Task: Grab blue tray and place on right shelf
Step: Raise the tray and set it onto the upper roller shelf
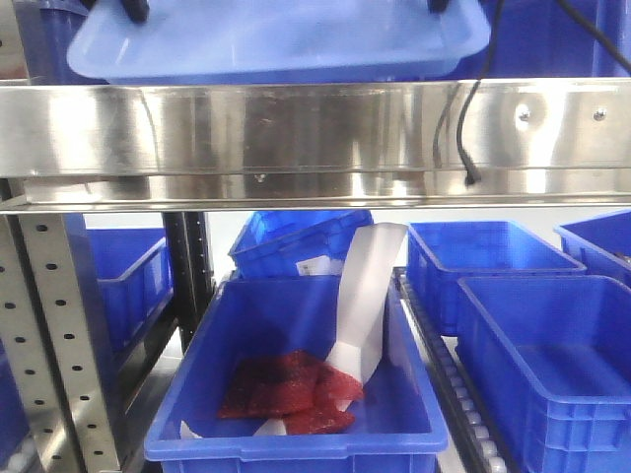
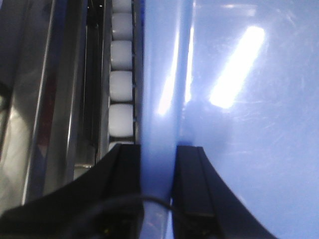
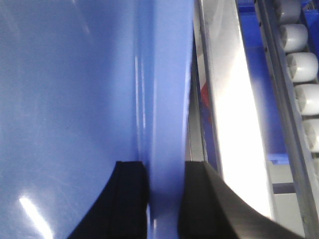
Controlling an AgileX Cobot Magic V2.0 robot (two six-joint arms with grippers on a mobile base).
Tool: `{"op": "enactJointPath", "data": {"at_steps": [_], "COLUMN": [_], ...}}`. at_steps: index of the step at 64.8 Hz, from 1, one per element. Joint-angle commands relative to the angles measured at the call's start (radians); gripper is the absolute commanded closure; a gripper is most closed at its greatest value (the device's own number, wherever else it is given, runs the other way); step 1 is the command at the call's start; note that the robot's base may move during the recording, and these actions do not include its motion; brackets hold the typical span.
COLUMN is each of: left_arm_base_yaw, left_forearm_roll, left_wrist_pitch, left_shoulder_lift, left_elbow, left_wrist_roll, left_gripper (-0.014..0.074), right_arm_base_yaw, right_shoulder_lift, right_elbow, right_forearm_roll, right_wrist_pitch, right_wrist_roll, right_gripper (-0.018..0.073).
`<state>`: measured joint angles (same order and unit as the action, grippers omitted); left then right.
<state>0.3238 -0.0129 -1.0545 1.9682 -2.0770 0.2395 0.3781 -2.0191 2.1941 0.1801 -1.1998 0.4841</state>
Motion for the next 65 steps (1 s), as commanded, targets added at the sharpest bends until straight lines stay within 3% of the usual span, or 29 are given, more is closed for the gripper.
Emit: {"op": "enactJointPath", "data": {"at_steps": [1,18,23,27,31,34,51,65], "left_arm_base_yaw": [0.027,0.027,0.027,0.027,0.026,0.022,-0.040,-0.051], "left_forearm_roll": [0.105,0.100,0.097,0.097,0.075,0.051,0.041,0.047], "left_wrist_pitch": [0.126,0.076,0.055,0.050,0.050,0.044,-0.006,-0.007], "left_shoulder_lift": [-0.047,-0.033,-0.028,-0.028,-0.028,-0.028,-0.028,-0.028], "left_elbow": [-0.043,-0.043,-0.043,-0.043,-0.043,-0.043,-0.043,-0.043], "left_wrist_roll": [0.012,0.012,0.012,0.012,0.012,0.014,0.030,0.030], "left_gripper": [0.0580,0.0552,0.0455,0.0290,0.0188,0.0150,0.0142,0.0146], "right_arm_base_yaw": [0.017,0.017,0.017,0.017,0.016,0.015,-0.008,-0.010], "right_shoulder_lift": [0.044,0.035,0.035,0.035,0.035,0.035,0.035,0.035], "right_elbow": [0.046,0.046,0.046,0.046,0.046,0.046,0.046,0.046], "right_forearm_roll": [-0.105,-0.105,-0.105,-0.105,-0.085,-0.060,-0.022,-0.023], "right_wrist_pitch": [0.129,0.131,0.127,0.121,0.111,0.102,0.069,0.069], "right_wrist_roll": [-0.001,-0.001,-0.001,-0.001,-0.001,-0.001,-0.001,-0.001], "right_gripper": [0.0347,0.0336,0.0282,0.0163,0.0087,0.0055,0.0052,0.0055]}}
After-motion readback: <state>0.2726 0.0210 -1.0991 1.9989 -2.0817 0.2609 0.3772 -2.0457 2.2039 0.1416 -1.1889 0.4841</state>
